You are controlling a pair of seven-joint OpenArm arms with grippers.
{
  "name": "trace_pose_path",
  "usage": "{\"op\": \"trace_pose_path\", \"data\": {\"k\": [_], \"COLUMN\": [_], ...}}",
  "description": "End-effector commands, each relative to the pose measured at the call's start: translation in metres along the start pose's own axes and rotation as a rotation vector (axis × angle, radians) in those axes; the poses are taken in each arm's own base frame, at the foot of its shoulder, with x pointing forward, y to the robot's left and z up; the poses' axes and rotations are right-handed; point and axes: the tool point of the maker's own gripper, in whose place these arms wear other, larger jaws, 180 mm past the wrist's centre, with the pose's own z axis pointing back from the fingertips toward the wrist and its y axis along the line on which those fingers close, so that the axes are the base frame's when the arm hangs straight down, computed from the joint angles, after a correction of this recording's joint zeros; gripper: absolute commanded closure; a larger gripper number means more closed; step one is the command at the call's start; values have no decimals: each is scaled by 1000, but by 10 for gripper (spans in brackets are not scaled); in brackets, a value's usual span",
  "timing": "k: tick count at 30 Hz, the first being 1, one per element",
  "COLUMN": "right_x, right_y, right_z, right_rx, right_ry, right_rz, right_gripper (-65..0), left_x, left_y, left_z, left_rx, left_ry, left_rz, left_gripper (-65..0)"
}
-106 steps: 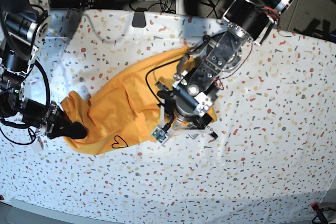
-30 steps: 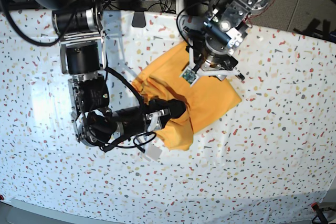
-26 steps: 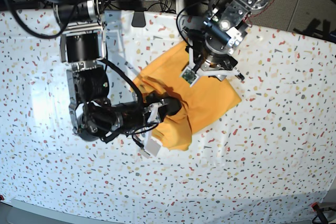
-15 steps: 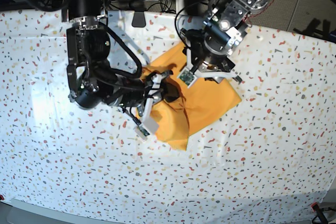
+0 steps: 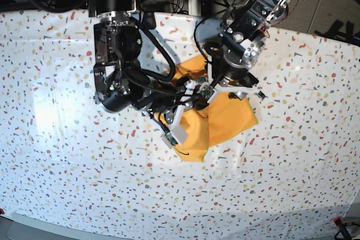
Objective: Fold the T-shirt properly
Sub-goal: 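Bring both grippers together over the folded bundle and press it down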
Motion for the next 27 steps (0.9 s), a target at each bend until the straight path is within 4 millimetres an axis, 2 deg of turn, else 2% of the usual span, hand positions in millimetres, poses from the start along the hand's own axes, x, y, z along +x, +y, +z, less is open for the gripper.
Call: {"op": "trace_pose_path", "data": {"k": [1, 10, 12, 14, 21, 27], "right_x": [27, 38, 44, 48, 51, 67], "right_y": [15, 24, 29, 30, 32, 32], "right_z": [1, -2, -4, -4, -4, 0], "right_rx": [52, 76, 87, 90, 93, 95], "right_ry": [-92, -131, -158, -180, -193, -286], "right_rz": [14, 4, -2, -4, 0, -4], "right_gripper": [0, -6, -119, -149, -149, -149], "left_x": [17, 22, 23, 18, 4, -2], "left_y": [9, 15, 20, 33, 97, 114], "left_z": [1, 0, 0, 1, 17, 23], "left_rx": [21, 34, 62, 126, 457, 534], "left_ry": [-41, -52, -49, -16, 49, 52], "left_rz": [2, -3, -24, -67, -8, -4], "left_gripper": [-260, -260, -260, -260, -260, -260]}}
